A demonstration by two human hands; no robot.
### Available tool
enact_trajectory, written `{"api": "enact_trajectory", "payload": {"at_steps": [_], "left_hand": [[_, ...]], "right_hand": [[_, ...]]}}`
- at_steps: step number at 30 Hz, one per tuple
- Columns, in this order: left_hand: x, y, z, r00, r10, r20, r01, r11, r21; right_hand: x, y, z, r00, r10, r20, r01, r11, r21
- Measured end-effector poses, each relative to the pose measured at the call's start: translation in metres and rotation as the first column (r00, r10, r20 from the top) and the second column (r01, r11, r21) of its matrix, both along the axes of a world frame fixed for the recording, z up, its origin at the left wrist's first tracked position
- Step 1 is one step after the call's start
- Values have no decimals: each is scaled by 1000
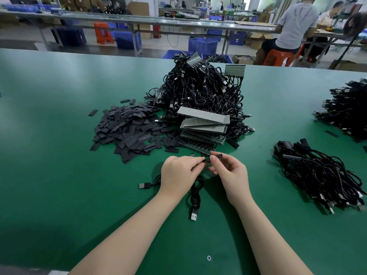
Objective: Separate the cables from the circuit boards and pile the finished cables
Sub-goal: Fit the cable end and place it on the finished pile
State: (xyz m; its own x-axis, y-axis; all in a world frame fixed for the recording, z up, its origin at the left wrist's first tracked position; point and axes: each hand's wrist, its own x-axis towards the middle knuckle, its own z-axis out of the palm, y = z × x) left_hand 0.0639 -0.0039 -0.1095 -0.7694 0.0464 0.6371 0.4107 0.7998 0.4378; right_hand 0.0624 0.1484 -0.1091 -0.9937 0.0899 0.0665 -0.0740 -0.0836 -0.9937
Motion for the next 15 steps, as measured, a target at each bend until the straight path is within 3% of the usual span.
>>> {"api": "enact_trajectory", "payload": {"at_steps": [7, 15], "left_hand": [[-1, -2, -2, 999, -33, -36, 32, 999, -33], [-2, -2, -5, 996, -52, -76, 48, 997, -52]], "right_hand": [[-1, -1, 0, 1000, -8, -13, 10, 990, 140], [-1, 0, 1, 1000, -24, 19, 21, 992, 125]]}}
